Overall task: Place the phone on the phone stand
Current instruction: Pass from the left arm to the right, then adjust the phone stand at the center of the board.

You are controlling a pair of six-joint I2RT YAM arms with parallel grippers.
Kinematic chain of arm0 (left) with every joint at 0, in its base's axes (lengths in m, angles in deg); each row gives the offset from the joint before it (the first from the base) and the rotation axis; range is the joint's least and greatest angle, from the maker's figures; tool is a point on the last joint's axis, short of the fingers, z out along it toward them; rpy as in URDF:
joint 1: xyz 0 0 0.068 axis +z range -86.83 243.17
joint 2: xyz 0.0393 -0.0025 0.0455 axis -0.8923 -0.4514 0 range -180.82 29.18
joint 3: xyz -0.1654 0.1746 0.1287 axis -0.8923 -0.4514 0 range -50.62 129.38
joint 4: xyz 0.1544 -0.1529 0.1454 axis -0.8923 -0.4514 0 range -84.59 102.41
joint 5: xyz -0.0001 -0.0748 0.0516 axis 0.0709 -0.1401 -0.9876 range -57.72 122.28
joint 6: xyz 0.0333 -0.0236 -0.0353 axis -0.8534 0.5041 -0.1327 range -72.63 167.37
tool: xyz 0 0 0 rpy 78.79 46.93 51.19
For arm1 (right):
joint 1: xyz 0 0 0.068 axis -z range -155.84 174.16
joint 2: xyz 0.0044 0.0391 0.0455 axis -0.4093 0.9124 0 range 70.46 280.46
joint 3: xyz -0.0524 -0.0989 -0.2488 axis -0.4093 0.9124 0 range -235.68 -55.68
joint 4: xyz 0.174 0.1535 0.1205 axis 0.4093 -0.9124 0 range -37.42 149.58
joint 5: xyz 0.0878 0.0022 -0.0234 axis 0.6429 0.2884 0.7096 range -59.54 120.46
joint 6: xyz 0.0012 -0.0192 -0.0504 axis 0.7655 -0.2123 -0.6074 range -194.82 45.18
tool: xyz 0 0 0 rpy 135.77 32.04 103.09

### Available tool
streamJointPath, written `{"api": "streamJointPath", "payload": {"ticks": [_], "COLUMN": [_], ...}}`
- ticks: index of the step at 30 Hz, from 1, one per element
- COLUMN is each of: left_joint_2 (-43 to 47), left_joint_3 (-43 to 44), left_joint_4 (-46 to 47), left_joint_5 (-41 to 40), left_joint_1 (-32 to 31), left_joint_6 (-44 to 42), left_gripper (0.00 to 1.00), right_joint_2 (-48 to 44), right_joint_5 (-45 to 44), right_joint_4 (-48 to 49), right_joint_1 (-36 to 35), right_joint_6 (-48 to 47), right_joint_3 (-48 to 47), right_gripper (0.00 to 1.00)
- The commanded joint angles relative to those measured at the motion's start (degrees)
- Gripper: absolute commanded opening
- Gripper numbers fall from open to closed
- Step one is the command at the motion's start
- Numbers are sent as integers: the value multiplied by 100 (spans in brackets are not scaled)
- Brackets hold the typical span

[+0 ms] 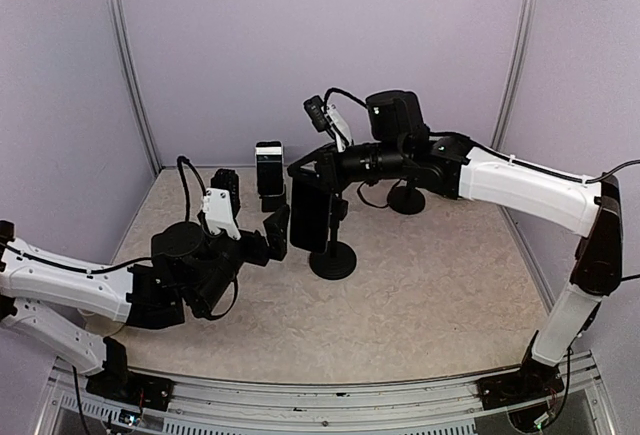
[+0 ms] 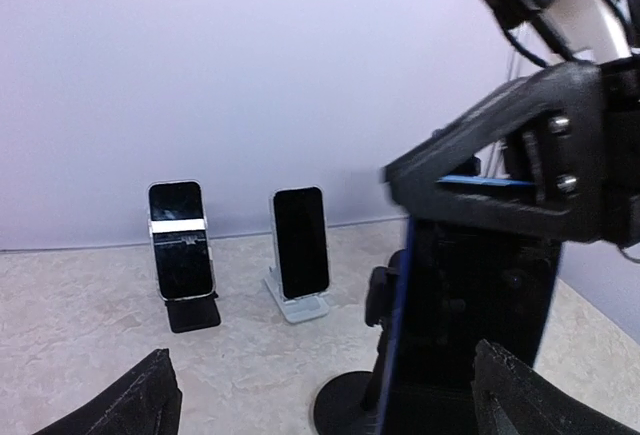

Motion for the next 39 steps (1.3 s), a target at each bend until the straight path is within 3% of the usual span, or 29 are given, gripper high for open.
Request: {"api": "streamJointPath", "payload": {"ticks": [1,14,21,32,39], "left_joint_2": [356,216,-93,-859,-1594], "left_joint_3": [-128,-216,-200,23,463], "left_joint_4": [-319,16,431,1150,1557], "left_joint_5": [328,2328,4260,6909,8108], "left_joint_1": [450,1624,2361,3468,3646], "left_joint_6": [348,410,378,565,554], "left_gripper": [99,99,99,91,90], "right_joint_2": [-722,-1742,-2061,-2335,-2465], "right_joint_5": [27,518,1482,1486,1404], "right_joint_4": [161,39,-44,-211,-235], "right_joint_1": [210,945,1368,1580,1602], "right_joint_6": [-135,-247,-497,-618,-573], "right_joint_3": [21,763,1025,1232,1375], "right_gripper": [0,0,0,0,0]}}
